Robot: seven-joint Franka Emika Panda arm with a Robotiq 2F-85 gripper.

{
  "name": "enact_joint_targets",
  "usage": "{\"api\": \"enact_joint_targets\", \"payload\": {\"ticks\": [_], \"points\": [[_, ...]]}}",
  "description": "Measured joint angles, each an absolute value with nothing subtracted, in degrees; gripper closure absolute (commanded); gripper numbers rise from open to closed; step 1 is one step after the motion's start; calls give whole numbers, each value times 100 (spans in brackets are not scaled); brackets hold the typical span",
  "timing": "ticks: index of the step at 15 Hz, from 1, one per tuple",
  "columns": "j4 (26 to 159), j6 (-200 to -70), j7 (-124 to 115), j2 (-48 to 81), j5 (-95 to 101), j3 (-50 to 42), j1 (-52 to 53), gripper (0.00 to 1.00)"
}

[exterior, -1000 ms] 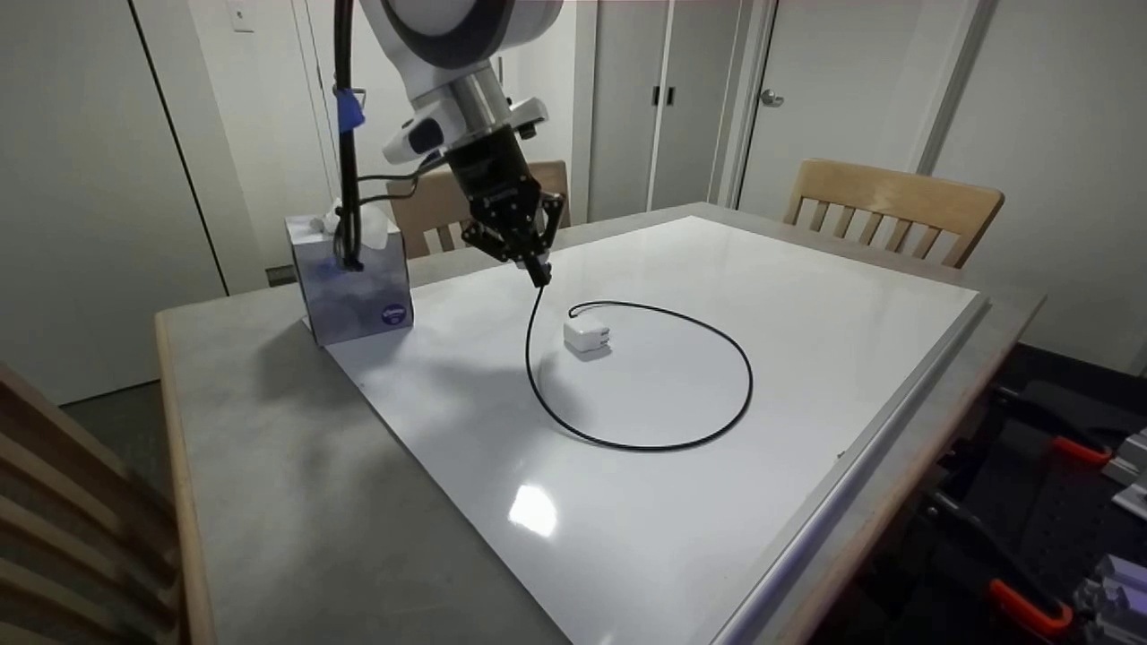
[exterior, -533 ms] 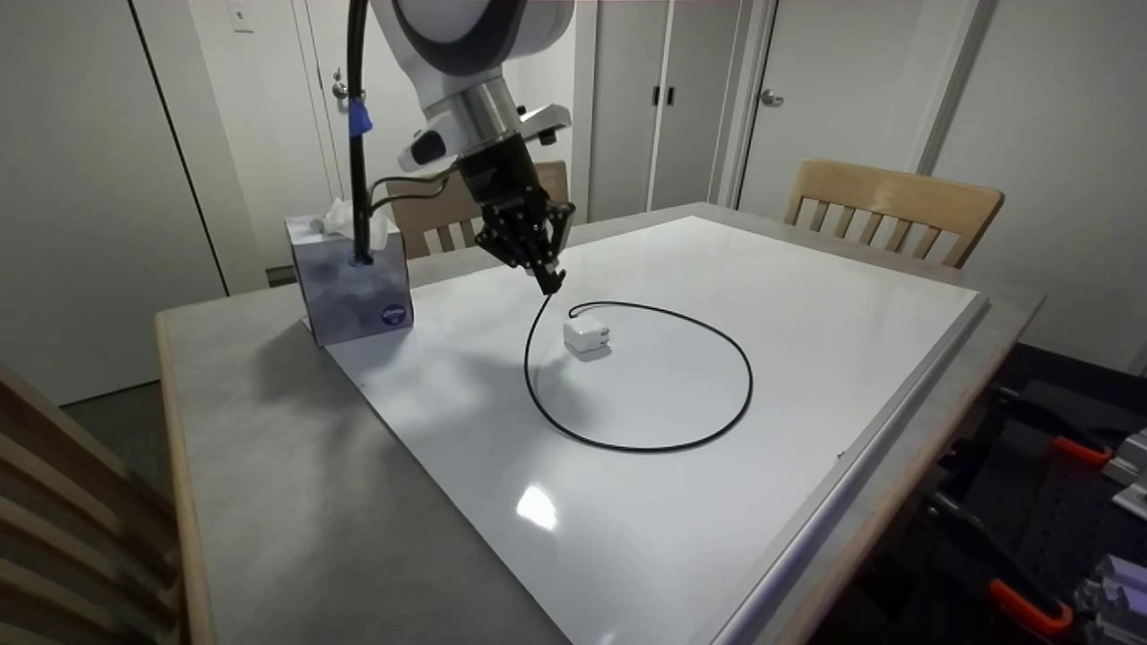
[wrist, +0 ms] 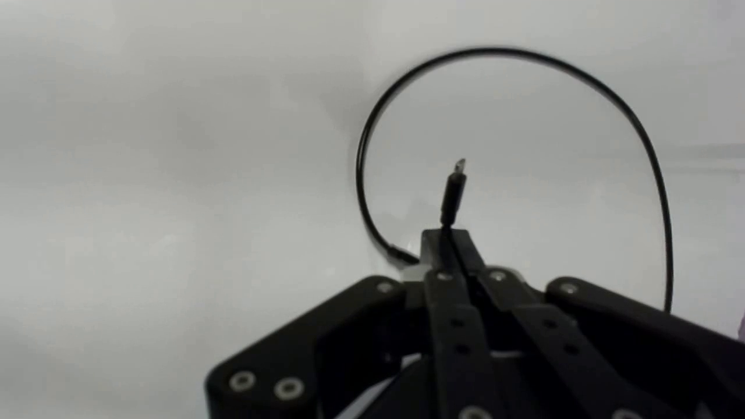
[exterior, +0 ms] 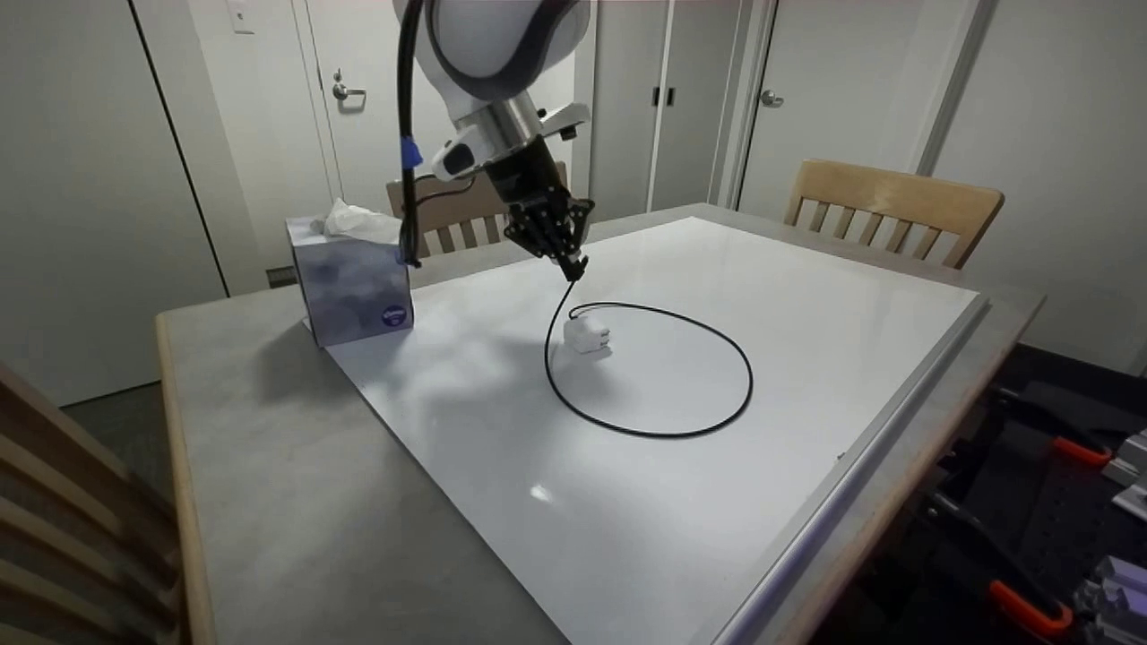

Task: Place the charging cable in circle form

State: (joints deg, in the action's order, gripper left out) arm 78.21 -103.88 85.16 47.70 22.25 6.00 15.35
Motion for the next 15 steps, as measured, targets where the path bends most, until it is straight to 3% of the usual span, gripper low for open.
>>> {"api": "enact_joint_targets", "payload": {"ticks": [8,15], "points": [[7950,-10623,8407,4848,2538,384,1078,99],[8452,-10635,6781,4797,2303,334,797,99]]}}
